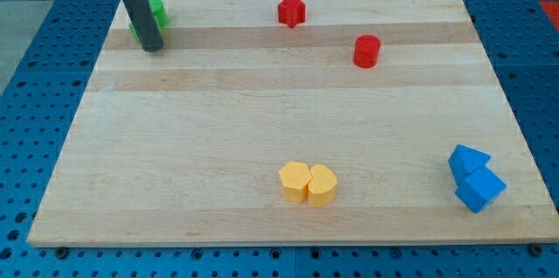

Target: Push the red star above the red circle

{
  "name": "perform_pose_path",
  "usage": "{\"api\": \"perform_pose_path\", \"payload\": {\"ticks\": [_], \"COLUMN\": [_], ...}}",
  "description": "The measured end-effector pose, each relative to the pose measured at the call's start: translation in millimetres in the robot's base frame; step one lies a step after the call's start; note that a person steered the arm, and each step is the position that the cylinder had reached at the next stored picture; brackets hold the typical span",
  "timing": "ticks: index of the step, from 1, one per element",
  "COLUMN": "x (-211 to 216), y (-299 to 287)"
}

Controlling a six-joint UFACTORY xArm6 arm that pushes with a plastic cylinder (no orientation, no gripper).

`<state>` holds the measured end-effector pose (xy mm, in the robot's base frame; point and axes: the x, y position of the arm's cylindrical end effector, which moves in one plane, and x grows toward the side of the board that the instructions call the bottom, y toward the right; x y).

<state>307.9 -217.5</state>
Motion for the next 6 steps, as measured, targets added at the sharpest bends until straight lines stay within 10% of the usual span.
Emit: {"api": "perform_pose_path", "payload": {"ticks": [6], "x": [-46], "y": [114]}}
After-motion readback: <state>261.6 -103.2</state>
